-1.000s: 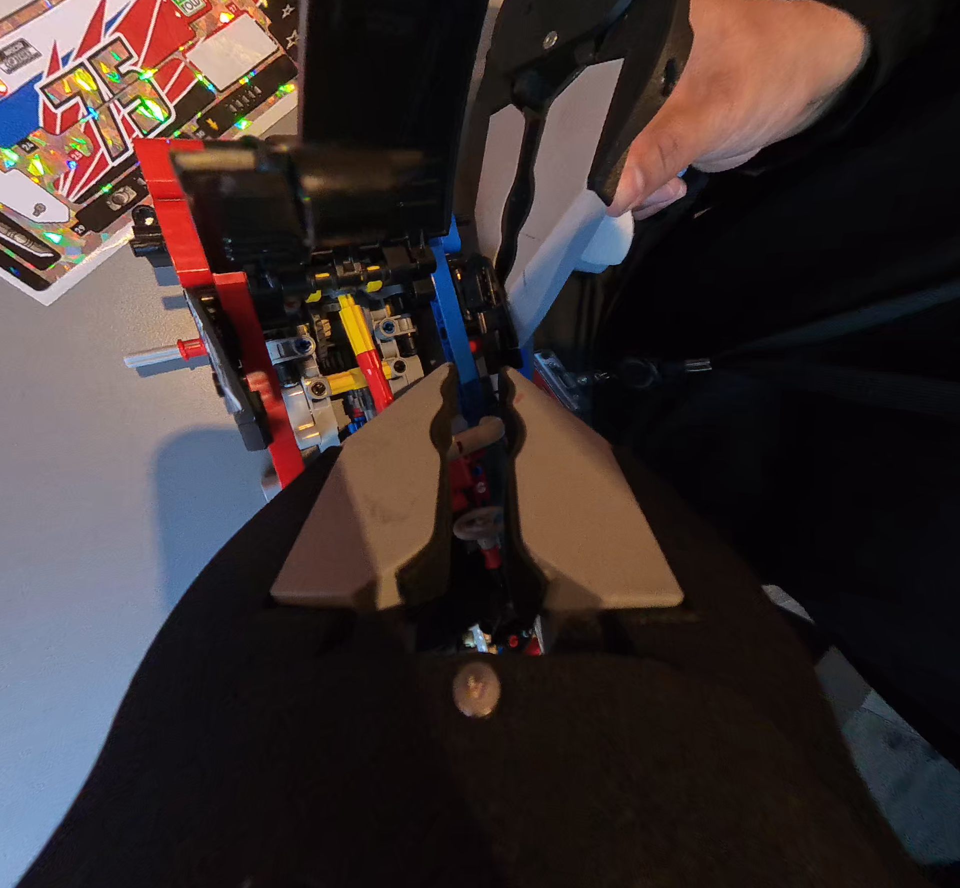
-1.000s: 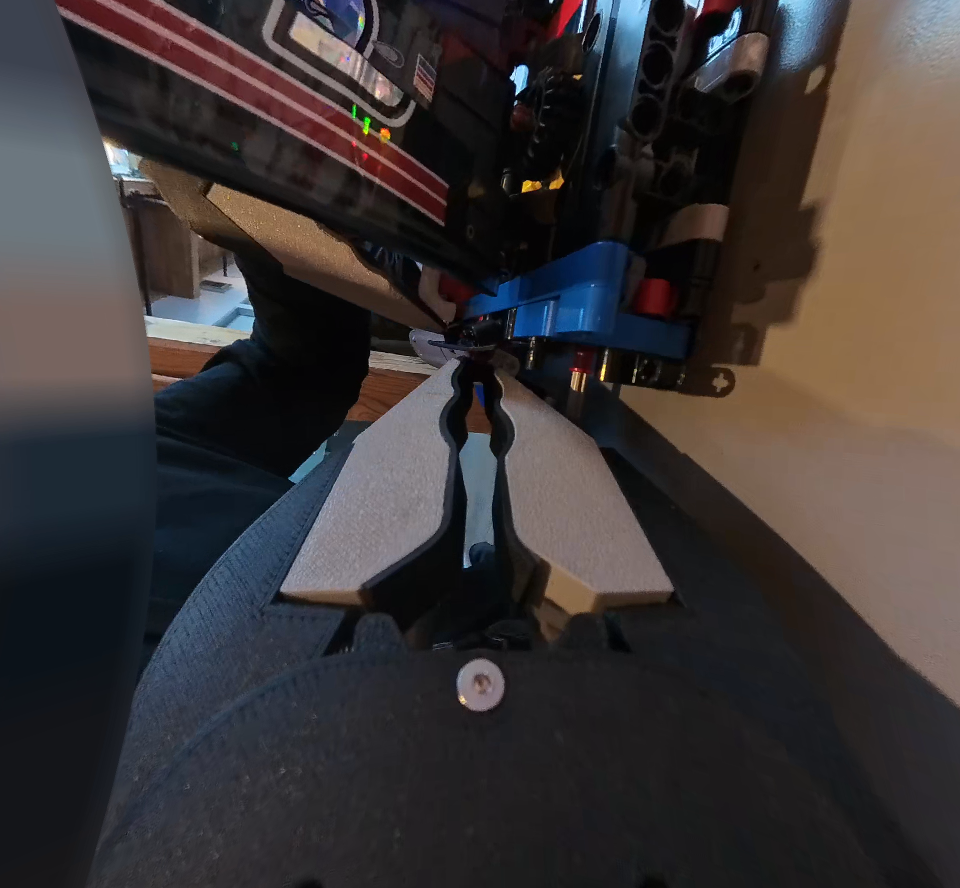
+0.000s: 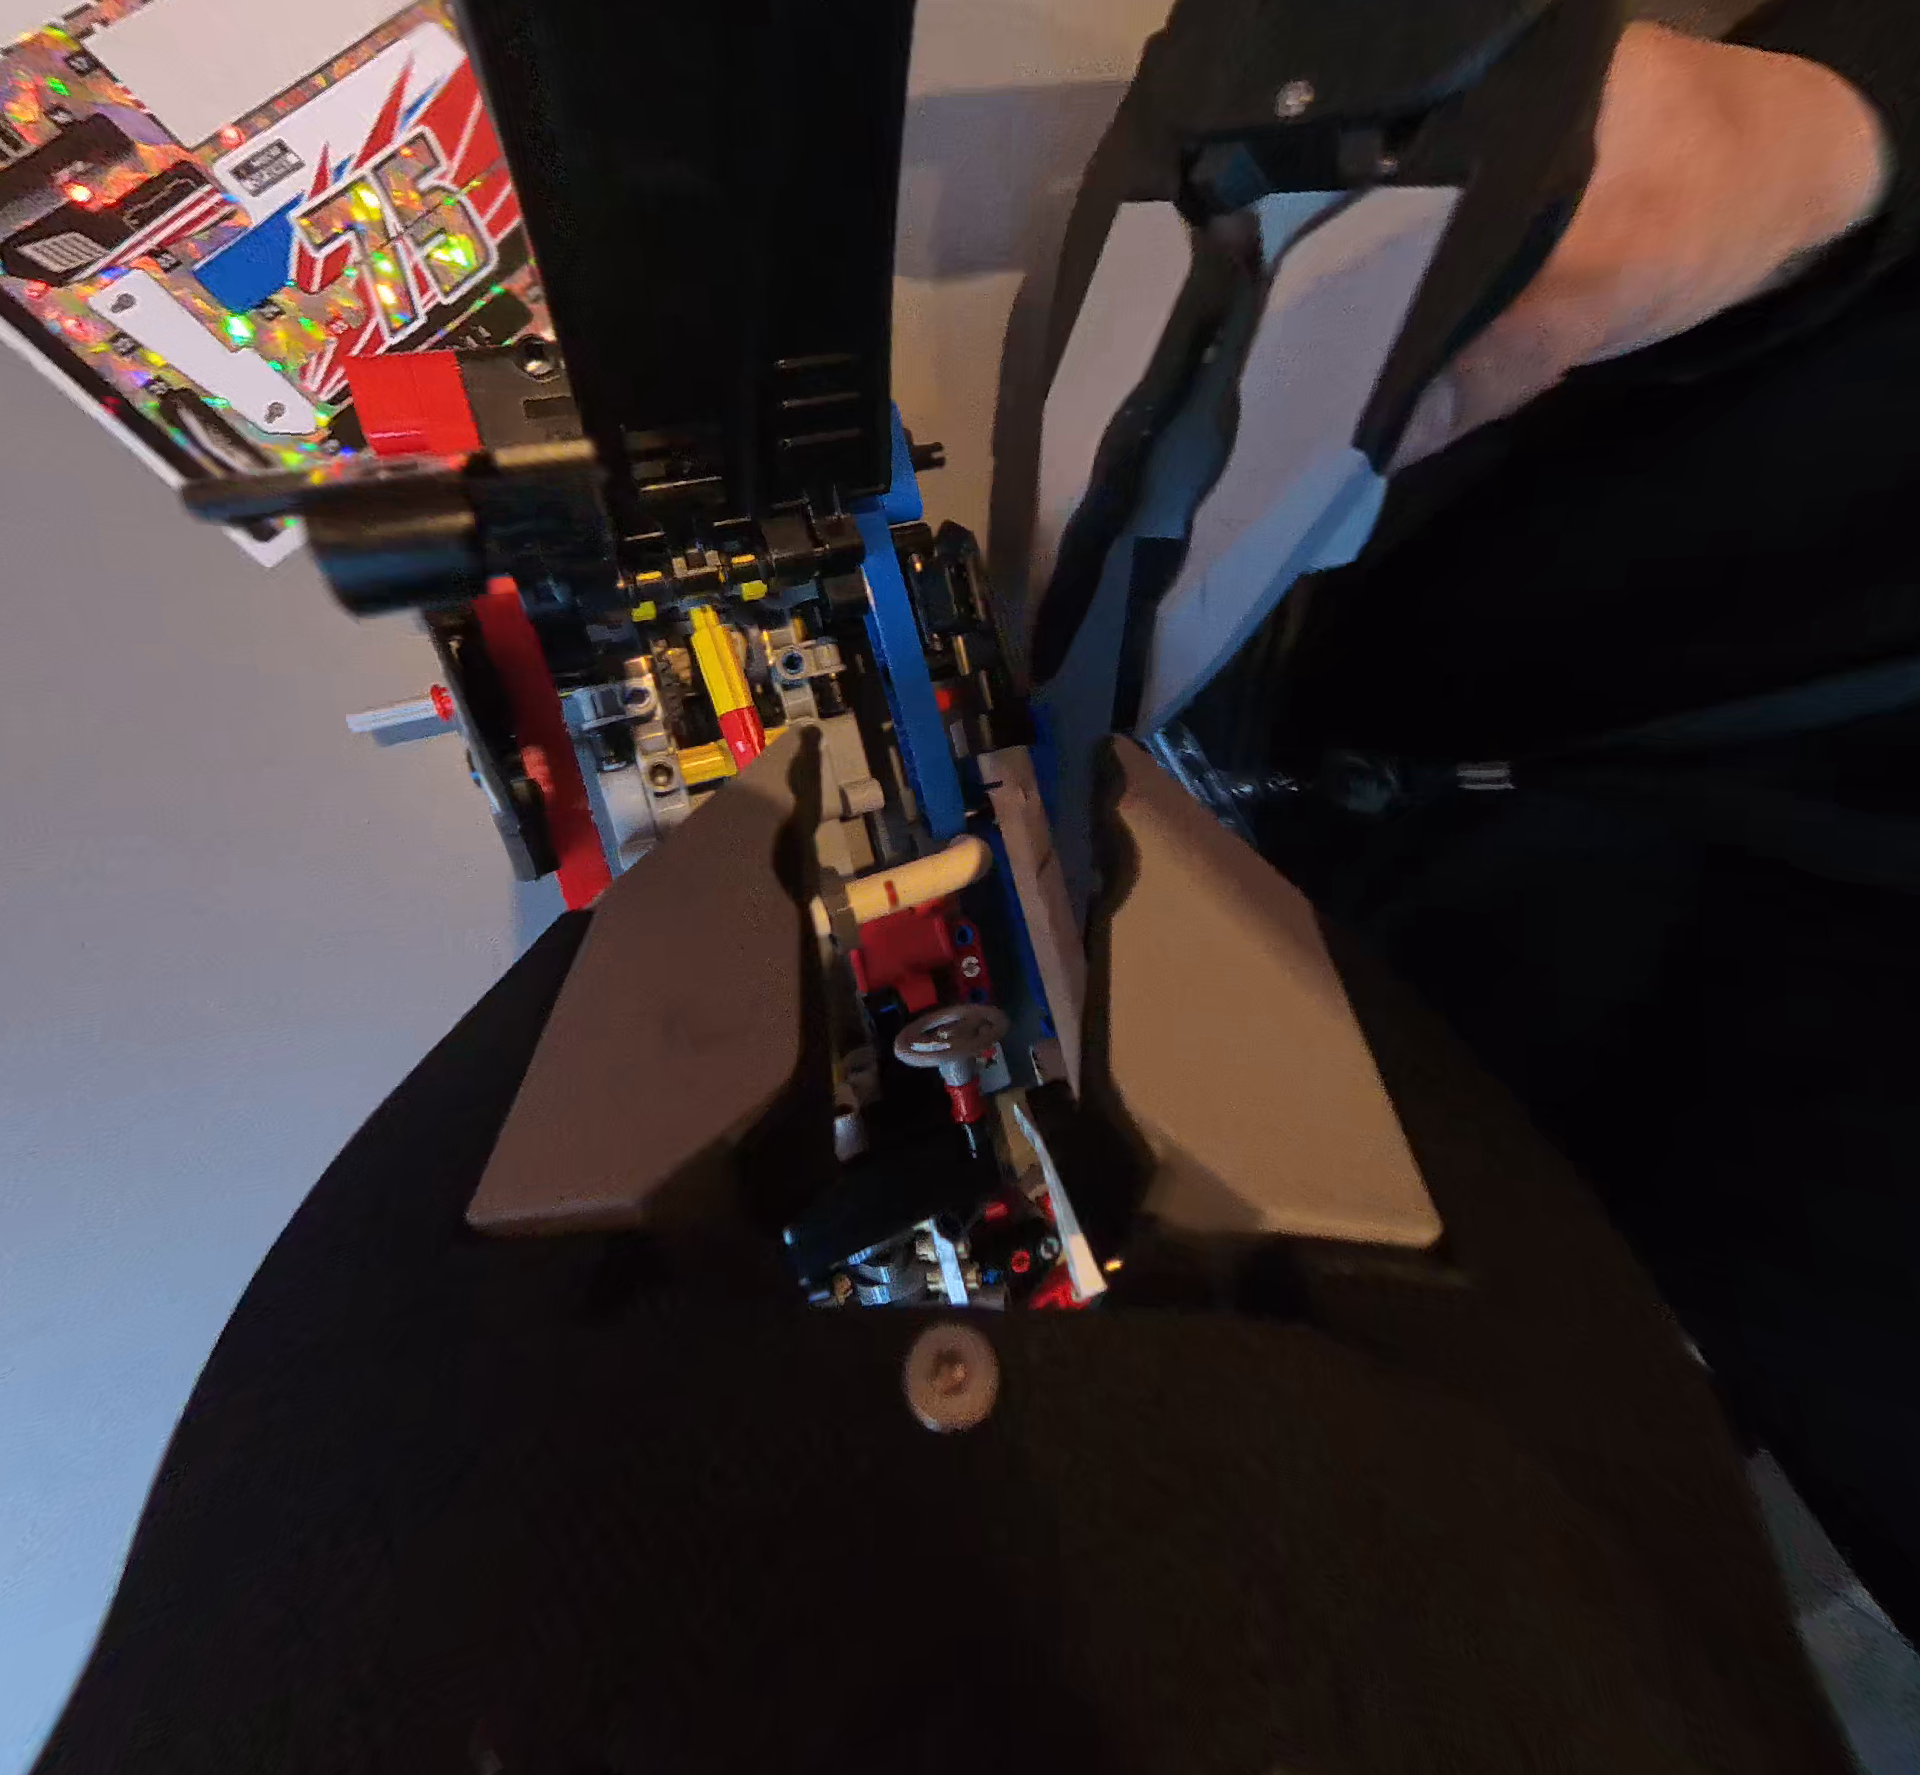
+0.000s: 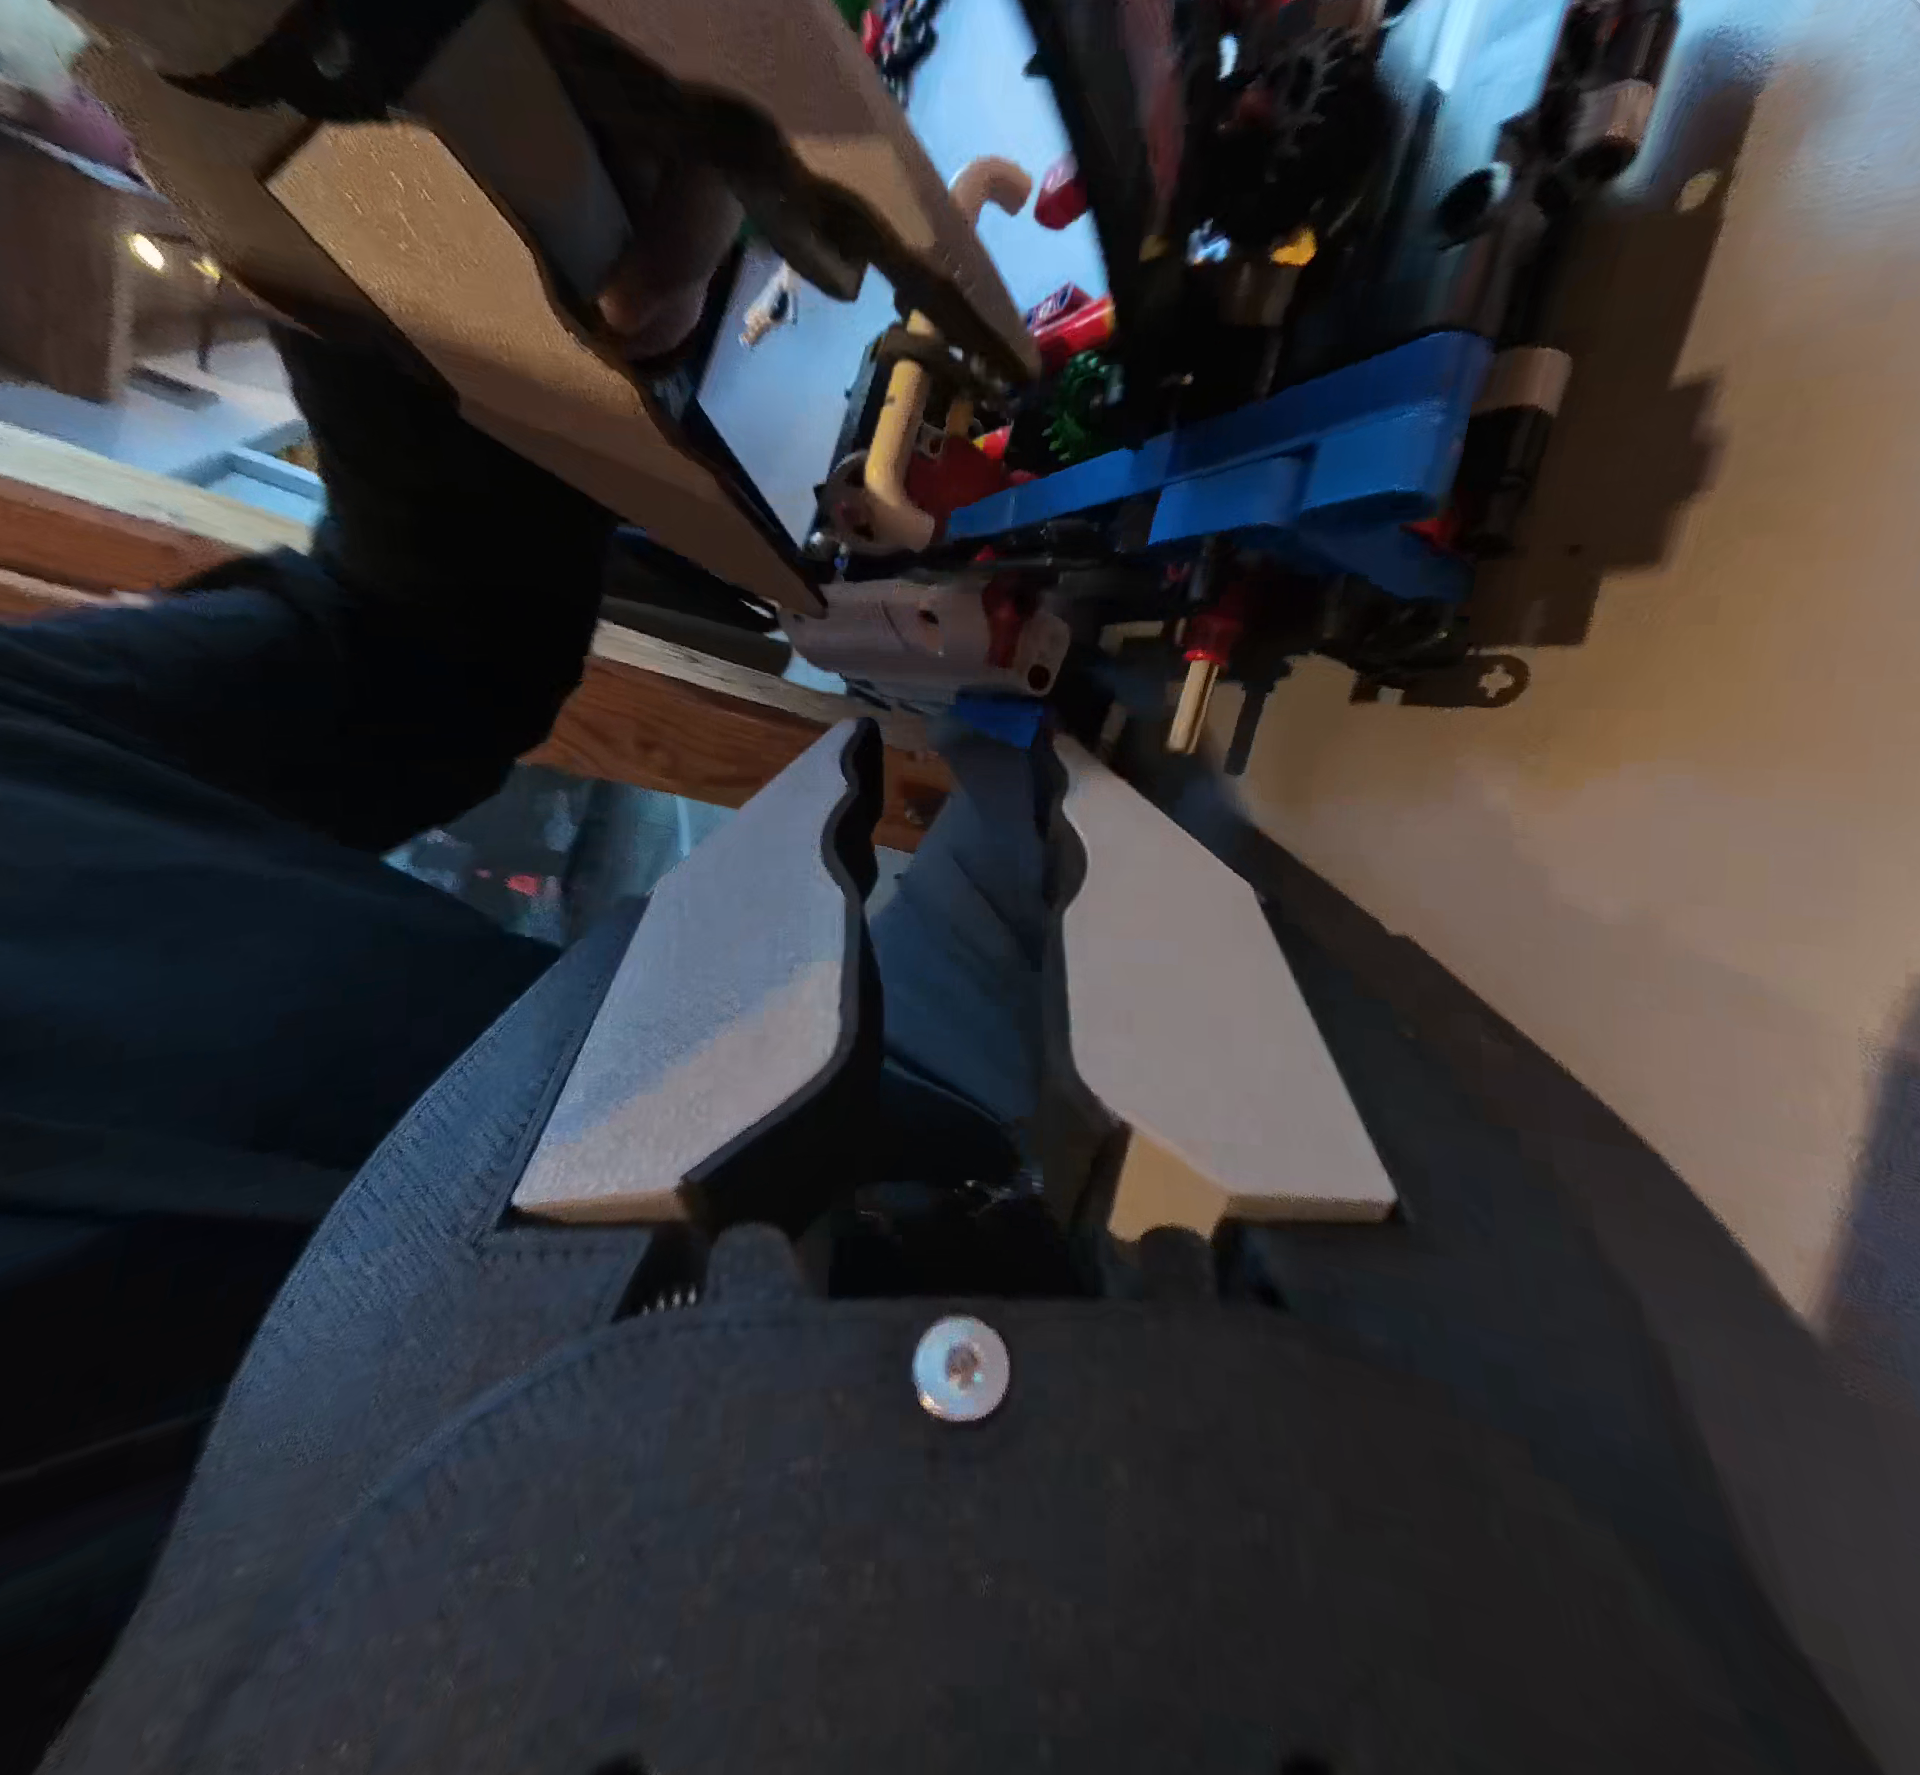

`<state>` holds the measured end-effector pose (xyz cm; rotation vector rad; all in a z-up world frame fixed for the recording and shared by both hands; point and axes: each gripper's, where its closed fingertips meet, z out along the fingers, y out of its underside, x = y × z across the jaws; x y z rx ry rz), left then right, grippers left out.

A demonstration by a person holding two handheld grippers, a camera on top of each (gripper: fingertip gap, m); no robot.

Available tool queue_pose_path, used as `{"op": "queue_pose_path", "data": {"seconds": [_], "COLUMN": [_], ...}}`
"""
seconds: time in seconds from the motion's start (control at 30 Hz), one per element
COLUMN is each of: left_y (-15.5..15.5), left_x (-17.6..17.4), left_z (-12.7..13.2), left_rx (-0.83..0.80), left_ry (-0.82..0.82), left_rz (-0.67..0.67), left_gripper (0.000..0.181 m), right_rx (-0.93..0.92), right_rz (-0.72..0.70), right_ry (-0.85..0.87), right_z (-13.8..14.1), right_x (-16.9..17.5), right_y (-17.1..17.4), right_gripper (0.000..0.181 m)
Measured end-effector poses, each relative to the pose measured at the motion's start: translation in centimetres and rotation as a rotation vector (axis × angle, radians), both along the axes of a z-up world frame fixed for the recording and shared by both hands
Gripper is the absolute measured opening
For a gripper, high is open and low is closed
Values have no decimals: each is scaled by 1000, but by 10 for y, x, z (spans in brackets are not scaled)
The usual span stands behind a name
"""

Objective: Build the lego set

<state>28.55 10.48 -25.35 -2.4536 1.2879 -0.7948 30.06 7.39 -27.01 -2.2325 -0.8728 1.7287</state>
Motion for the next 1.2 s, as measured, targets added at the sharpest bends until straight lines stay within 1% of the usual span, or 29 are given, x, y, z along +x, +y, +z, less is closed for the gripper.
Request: {"op": "queue_pose_path", "data": {"seconds": [0.1, 0.2, 0.27, 0.33, 0.4, 0.47, 0.53, 0.6, 0.67, 0.77, 0.87, 0.93, 1.1, 1.2], "left_y": [-4, -14, -16, -12, -10, -6, -4, -1, 3, 7, 7, 6, 3, 4], "left_x": [2, 9, 7, 5, 6, 5, 7, 10, 11, 11, 8, 7, 8, 6], "left_z": [-5, -10, -16, -22, -25, -26, -26, -26, -25, -26, -29, -30, -30, -30], "left_rx": [49, 86, 123, 154, 151, 175, 183, 203, 232, 268, 309, 332, 364, 401], "left_ry": [70, 125, 189, 238, 263, 284, 287, 282, 283, 302, 350, 373, 368, 370], "left_rz": [22, 15, 16, 30, 39, 48, 56, 73, 113, 169, 191, 180, 143, 118], "left_gripper": [53, 49, 50, 50, 51, 46, 42, 39, 35, 38, 41, 43, 47, 41], "right_rx": [103, 214, 274, 344, 409, 462, 492, 478, 459, 446, 448, 414, 259, 209], "right_rz": [37, 54, 54, 67, 88, 109, 130, 143, 136, 130, 138, 148, 141, 161], "right_ry": [-14, -50, -32, -40, -45, -1, 14, 24, 63, 85, 101, 88, 81, 105], "right_z": [-1, -7, -5, -7, -6, 0, -1, -2, 2, 5, 7, 4, 2, 5], "right_x": [3, 9, 10, 10, 9, 6, 4, 4, 5, 5, 4, 3, 1, -3], "right_y": [-5, -2, 2, 7, 12, 14, 16, 17, 18, 21, 20, 20, 25, 21], "right_gripper": [25, 23, 20, 12, 5, 6, 10, 10, 10, 12, 12, 4, 5, 7]}}
